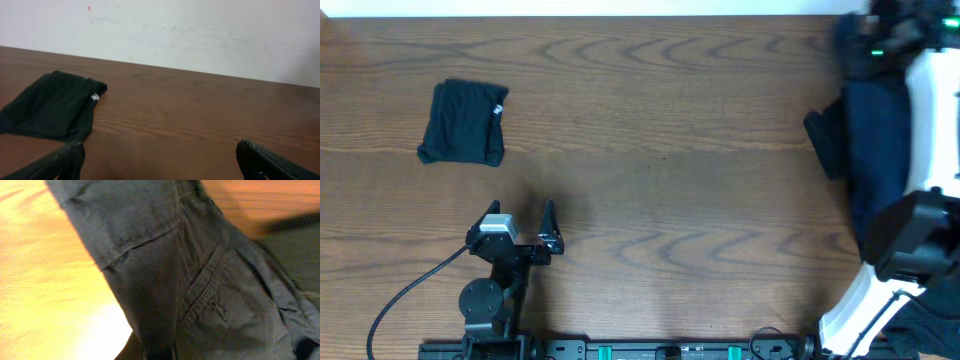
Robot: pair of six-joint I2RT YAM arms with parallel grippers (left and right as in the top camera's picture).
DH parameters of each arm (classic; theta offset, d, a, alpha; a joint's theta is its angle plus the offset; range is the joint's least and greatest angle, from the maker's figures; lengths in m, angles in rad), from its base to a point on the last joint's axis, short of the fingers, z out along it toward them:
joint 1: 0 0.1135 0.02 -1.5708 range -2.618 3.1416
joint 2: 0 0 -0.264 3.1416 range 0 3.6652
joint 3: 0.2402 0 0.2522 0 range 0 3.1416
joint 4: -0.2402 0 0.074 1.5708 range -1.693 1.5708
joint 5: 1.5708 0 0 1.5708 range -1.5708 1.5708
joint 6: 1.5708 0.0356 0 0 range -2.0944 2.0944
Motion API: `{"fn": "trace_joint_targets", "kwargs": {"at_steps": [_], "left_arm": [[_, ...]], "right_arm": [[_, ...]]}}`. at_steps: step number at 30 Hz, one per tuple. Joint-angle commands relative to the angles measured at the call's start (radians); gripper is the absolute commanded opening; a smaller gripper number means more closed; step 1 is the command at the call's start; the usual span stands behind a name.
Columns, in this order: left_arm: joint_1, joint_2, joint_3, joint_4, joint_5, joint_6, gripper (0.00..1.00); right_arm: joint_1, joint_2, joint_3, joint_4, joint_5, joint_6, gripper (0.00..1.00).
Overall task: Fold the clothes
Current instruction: 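Pull the navy trousers left with the right gripper and lay them flat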
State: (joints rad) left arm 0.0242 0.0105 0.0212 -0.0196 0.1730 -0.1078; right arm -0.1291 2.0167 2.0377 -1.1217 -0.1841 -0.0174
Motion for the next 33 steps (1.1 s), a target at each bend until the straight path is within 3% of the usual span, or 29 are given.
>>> {"fn": "trace_joint_targets", "kwargs": {"at_steps": [1, 6, 17, 24, 29, 33], "left_arm": [[-0.003, -0.006, -0.017, -0.032, 0.01, 0.001, 0.98], [-0.003, -0.006, -0.017, -0.032, 0.01, 0.002, 0.98], [-0.003, -0.006, -0.017, -0.032, 0.01, 0.001, 0.98], [-0.003, -0.006, -0.017, -0.032, 0.01, 0.002, 0.98], [-0.003, -0.006, -0.017, -0.032, 0.01, 0.002, 0.98], [-0.003, -0.006, -0.017, -0.032, 0.01, 0.001, 0.98]], "right_arm": [[0.148, 0.01, -0.04, 0.014, -0.157, 0.084, 0.01], [0.36, 0.027, -0.155, 0.113, -0.157, 0.146, 0.01], [0.8, 0.043, -0.49, 0.495, -0.155, 0.216, 0.04], [0.967, 0.043, -0.535, 0.488, 0.077, 0.215, 0.1], [1.003, 0.042, -0.533, 0.483, 0.101, 0.184, 0.24], [0.979, 0.023, -0.5, 0.436, 0.101, 0.154, 0.46]]}}
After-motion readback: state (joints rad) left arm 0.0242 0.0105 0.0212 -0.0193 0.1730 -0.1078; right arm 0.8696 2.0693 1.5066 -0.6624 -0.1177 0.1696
